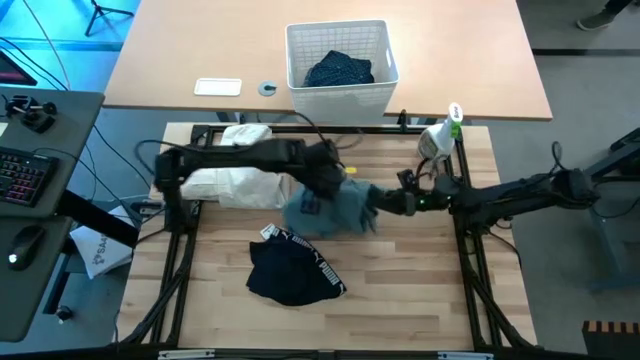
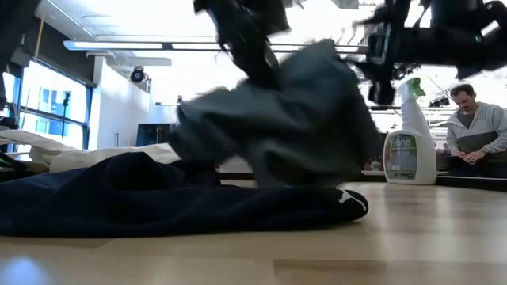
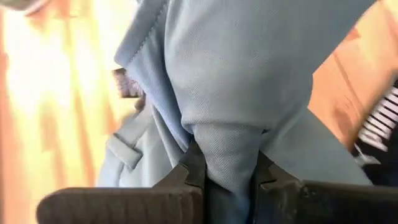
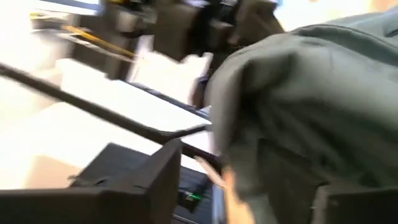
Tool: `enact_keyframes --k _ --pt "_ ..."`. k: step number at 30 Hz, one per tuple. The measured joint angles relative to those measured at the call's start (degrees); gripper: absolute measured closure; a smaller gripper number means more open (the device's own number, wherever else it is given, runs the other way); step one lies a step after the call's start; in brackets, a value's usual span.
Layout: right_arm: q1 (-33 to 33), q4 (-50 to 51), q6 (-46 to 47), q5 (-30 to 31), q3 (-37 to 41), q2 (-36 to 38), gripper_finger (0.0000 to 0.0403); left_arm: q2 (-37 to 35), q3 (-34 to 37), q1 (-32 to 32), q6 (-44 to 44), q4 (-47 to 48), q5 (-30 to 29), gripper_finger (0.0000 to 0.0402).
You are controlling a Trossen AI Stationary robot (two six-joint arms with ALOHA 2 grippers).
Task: Fold Laundry from Bin
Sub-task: Put the folded green pants into the white bin
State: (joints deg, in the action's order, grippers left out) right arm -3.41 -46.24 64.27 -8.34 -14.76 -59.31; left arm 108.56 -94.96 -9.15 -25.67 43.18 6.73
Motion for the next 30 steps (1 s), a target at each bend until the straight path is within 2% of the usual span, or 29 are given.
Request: enact_keyframes --k 3,5,9,12,14,16,21,26,30 --pt "-1.3 1.8 -2.7 -1.8 -4.0 3.0 0.0174 -5.3 -0.1 -1.0 0.8 5.2 -2.7 0.0380" --pt "-2.0 7.3 -5.3 -1.8 -7.3 5.2 0.0164 -8.4 -0.1 -1.9 1.9 5.7 -6.3 0.0380" --pt "-3.7 26.8 -13.0 -1.7 -16.6 9.4 0.0162 -12.8 -4.5 -5.1 3.0 5.0 -15.8 0.0380" --pt "-5.1 43.8 -20.0 -0.7 -24.6 11.5 0.0168 -13.3 -9.5 -8.5 1.9 3.1 -23.2 0.0380" --pt "-6.0 53.9 -24.5 1.8 -30.2 12.4 0.0173 -13.0 -12.3 -11.3 -0.8 -0.2 -27.0 0.0380" --pt "-6.7 62.6 -28.7 6.3 -35.5 13.0 0.0177 -12.9 -13.3 -13.8 -4.7 -8.1 -29.8 0.0380" --pt "-7.1 75.5 -37.2 16.3 -44.4 12.9 0.0188 -12.0 -13.5 -20.9 -13.7 -29.0 -29.9 0.0380" --pt "-7.1 80.1 -38.6 18.4 -46.3 12.9 0.0192 -7.9 -13.5 -27.6 -22.4 -42.8 -28.9 0.0380" --pt "-7.1 83.7 -34.2 20.8 -46.3 12.5 0.0192 -2.3 -13.5 -32.2 -27.7 -51.2 -26.6 0.0376"
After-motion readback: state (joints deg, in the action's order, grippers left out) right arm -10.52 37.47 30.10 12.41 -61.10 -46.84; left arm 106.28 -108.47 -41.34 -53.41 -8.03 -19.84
